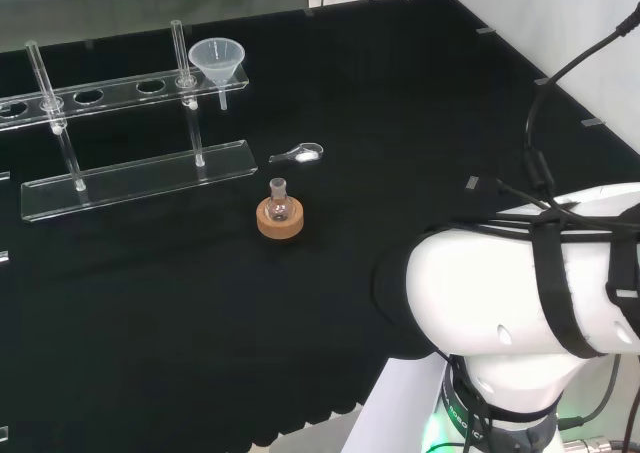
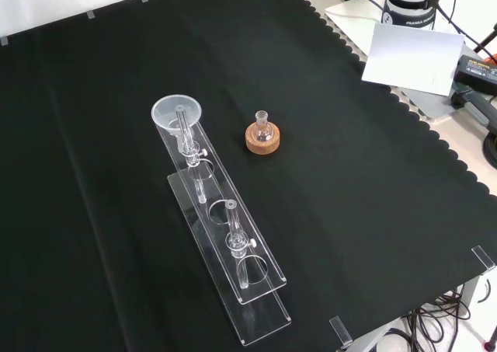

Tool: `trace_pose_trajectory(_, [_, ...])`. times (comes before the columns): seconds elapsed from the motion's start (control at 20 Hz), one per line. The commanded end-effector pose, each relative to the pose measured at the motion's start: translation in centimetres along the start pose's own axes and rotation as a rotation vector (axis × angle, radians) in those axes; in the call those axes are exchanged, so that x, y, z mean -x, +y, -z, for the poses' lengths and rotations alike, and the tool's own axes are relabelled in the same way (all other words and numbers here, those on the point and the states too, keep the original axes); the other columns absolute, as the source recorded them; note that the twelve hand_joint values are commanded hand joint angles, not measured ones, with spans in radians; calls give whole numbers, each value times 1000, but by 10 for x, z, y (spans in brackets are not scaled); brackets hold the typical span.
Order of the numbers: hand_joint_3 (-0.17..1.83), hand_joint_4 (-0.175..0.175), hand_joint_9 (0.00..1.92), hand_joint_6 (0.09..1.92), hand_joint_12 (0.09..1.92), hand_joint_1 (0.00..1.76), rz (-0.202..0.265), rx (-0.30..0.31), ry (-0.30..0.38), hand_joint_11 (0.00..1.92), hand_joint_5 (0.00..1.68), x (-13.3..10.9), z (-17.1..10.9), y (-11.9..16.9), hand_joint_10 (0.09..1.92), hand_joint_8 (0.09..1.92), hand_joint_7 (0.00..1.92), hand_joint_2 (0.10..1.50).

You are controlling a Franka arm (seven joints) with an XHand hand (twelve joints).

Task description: Pick up the funnel from the transparent funnel stand.

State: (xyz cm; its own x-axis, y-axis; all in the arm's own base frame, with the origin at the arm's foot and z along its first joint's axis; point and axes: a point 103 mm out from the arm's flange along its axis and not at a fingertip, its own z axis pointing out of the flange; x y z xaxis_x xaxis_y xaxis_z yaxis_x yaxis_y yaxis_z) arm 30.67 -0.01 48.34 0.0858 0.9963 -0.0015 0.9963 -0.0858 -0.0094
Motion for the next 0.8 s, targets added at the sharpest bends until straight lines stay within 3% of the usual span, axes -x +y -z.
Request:
trace_pose_trajectory(0.05, [381,42,108,87,1388,91,-1,9,-4,50,143,1,0,0,655,353,4,1099])
trace_pose_trajectory(0.2, [401,50,91,87,1372,10,-3,8,-3,8,135,1,0,0,637,306,0,1160])
trace_pose_trajectory(0.8, [395,50,92,87,1370,0,-36,-14,-3,4,136,0,-11,21,630,300,0,1174])
